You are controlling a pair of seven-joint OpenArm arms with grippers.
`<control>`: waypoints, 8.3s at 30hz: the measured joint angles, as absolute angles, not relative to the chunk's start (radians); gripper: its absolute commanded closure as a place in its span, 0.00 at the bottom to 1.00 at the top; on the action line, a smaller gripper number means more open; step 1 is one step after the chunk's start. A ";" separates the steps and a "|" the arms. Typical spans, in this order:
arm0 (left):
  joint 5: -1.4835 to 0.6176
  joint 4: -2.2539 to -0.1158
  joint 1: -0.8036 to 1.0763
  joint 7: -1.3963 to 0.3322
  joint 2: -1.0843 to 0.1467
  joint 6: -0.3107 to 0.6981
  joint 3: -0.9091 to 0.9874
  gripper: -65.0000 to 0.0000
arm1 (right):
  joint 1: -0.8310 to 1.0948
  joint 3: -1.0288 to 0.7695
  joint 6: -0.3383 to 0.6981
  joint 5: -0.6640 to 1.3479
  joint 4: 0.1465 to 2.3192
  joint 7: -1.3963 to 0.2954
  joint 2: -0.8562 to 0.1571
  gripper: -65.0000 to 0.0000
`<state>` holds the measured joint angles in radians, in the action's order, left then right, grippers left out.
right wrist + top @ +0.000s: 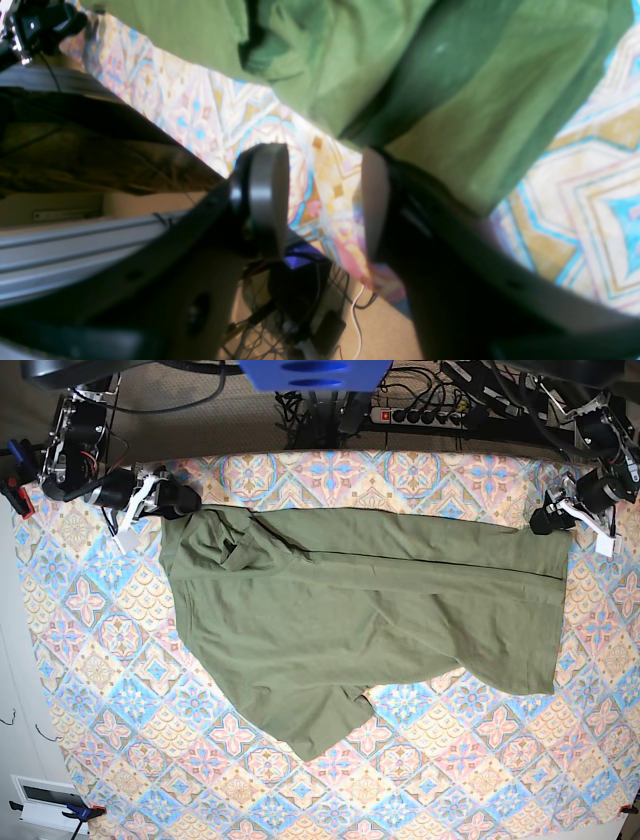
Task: Layout the t-shirt on the table in an organized manner, then fold the t-shirt properly
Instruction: 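Hold the shoulder edge with both grippers and drag it to straighten, then release the shoulder edge and move both grippers toward the shirt's middle, then grasp the shirt's side edge with both grippers, then fold the grasped side edge with both grippers over onto the shoulder edge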
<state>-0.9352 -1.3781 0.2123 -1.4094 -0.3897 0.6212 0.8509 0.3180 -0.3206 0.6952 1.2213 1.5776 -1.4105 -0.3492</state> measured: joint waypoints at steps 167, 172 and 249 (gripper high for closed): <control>-0.571 -1.286 -0.232 -1.411 -0.385 0.577 0.953 0.31 | 0.069 -0.510 0.695 0.951 1.529 -1.366 -0.439 0.73; -0.518 -1.267 -0.288 -1.274 -0.363 0.580 0.810 0.31 | -0.017 -0.456 0.696 0.795 1.523 -1.363 -0.431 0.73; -0.552 -1.253 -0.089 -0.980 -0.340 0.527 0.541 1.00 | -0.493 0.184 0.698 0.292 0.889 -0.784 -0.363 0.62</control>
<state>-0.5522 -1.2530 -0.0891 -0.9798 -0.3397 0.5274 0.5411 -0.4927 0.1837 0.6983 0.2924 0.8890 -0.7837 -0.3634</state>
